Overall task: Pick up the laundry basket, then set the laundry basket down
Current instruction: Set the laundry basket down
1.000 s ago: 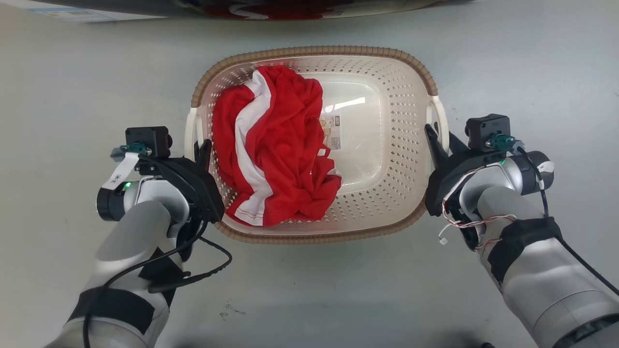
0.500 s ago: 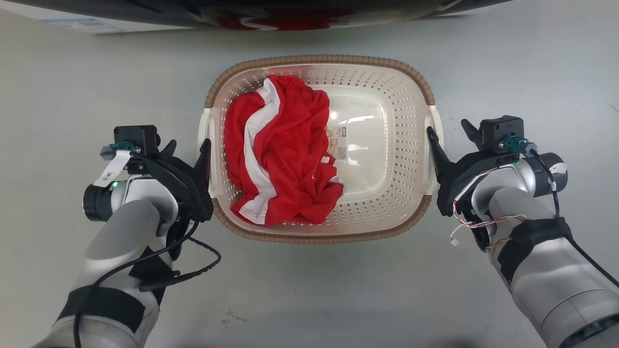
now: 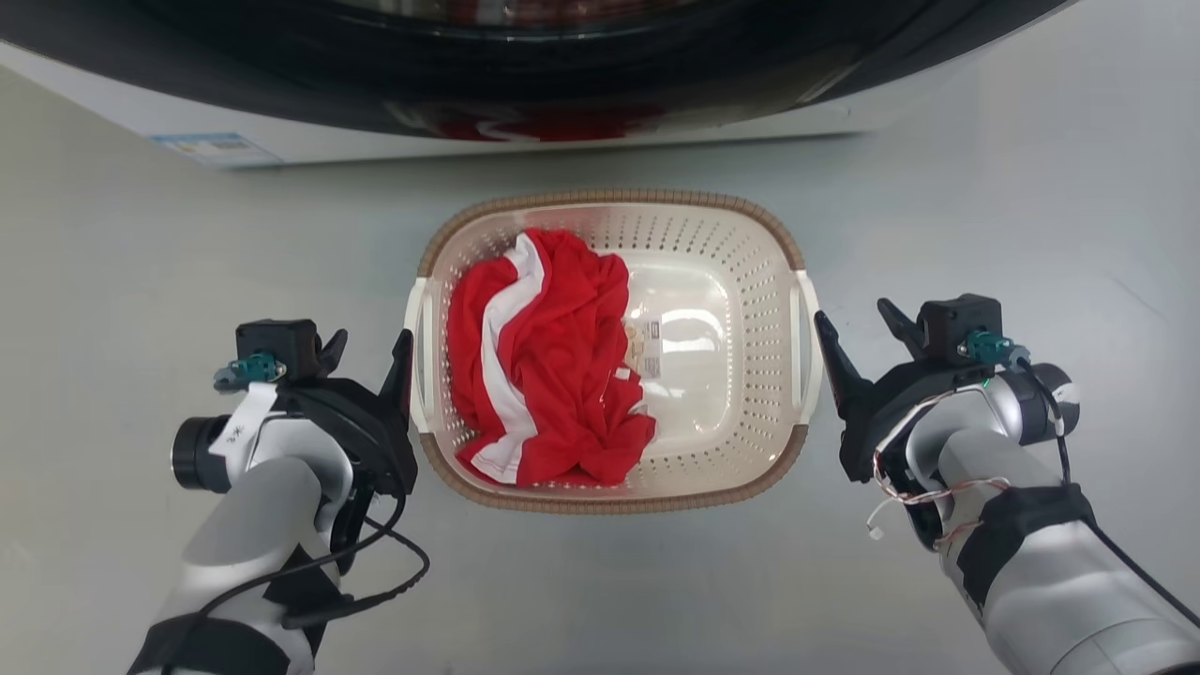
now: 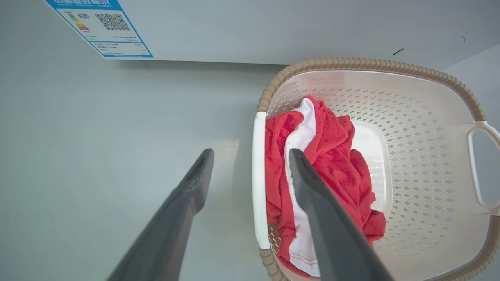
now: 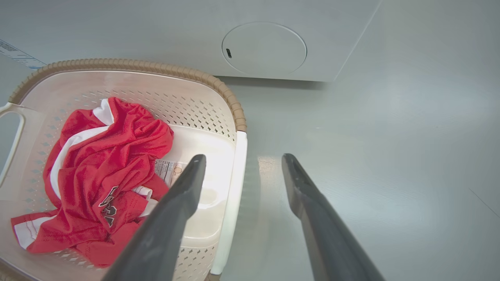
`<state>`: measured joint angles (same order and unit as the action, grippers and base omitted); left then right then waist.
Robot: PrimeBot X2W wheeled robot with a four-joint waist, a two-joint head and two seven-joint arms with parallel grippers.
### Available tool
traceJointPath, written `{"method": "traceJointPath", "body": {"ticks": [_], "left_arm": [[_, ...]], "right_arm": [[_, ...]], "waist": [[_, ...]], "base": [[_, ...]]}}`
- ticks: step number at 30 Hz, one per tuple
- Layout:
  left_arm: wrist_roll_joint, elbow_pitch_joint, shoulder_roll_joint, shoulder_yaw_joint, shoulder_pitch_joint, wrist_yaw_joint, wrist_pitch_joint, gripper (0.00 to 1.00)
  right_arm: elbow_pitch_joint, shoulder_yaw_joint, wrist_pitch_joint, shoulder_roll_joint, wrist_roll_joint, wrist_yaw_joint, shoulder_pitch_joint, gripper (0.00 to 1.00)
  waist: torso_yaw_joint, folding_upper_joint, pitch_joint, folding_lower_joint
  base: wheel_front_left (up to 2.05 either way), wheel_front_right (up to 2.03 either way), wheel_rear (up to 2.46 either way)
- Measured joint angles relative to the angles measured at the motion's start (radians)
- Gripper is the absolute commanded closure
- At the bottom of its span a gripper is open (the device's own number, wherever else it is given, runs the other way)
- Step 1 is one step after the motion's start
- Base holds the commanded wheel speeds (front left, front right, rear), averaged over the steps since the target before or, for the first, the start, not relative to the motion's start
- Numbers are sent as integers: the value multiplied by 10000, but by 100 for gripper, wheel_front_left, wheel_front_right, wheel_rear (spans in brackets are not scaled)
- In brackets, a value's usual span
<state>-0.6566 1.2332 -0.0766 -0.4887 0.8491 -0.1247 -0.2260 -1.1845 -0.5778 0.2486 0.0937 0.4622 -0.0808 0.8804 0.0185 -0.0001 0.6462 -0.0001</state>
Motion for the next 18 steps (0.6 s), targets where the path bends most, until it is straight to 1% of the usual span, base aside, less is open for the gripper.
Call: {"method": "traceJointPath", "body": {"ticks": [5,13,16,18], "left_arm": [[0,-224,-10,0,-335,0,-171,0],[88,-731,-13,-12,-1023,0,-236,0],[259,-1009,-84,21,-1311,0,-236,0],[259,-1285,-173,127,-1550,0,-236,0]], "right_arm": [[276,148,6,8,73,-44,-419,0],[1371,633,6,165,334,-38,-1495,0],[1785,786,6,207,326,33,-1918,0],[2069,892,6,247,313,190,-2195,0]], "waist": [[-19,0,-529,0],[-4,0,-1627,-1],[24,0,-2044,-1],[46,-1,-2325,-1]], "base": [[0,0,0],[0,0,0],[0,0,0],[0,0,0]]}}
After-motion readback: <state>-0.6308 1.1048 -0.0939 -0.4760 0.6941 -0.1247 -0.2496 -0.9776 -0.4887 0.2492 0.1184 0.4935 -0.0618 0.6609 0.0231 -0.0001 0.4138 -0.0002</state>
